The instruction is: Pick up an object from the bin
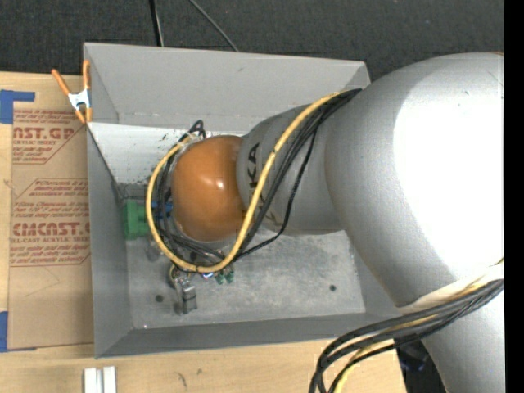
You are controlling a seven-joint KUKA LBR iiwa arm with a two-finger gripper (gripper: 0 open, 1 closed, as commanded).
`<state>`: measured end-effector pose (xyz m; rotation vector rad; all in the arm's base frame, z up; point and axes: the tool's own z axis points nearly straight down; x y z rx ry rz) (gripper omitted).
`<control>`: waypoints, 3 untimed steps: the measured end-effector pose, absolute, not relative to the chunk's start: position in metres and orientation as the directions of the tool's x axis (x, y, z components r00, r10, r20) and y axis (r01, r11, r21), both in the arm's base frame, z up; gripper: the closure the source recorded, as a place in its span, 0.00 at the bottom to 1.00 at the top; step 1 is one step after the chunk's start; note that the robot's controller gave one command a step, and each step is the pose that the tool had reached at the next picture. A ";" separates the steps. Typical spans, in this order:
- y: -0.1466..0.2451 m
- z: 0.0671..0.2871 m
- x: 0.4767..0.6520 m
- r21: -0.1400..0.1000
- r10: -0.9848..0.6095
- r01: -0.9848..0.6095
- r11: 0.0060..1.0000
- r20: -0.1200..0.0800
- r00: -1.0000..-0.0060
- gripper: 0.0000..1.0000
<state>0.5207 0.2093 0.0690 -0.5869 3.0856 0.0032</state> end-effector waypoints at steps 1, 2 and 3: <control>0.160 0.070 0.554 -0.002 -0.313 -0.313 0.950 -0.004 -0.950 0.00; 0.214 0.070 0.530 0.002 -0.666 -0.666 0.746 -0.003 -0.746 0.00; 0.173 0.118 0.575 -0.004 -0.926 -0.926 0.377 -0.004 -0.377 0.00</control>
Offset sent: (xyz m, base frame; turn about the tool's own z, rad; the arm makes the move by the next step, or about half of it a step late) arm 0.0313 -0.0459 0.0010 0.0510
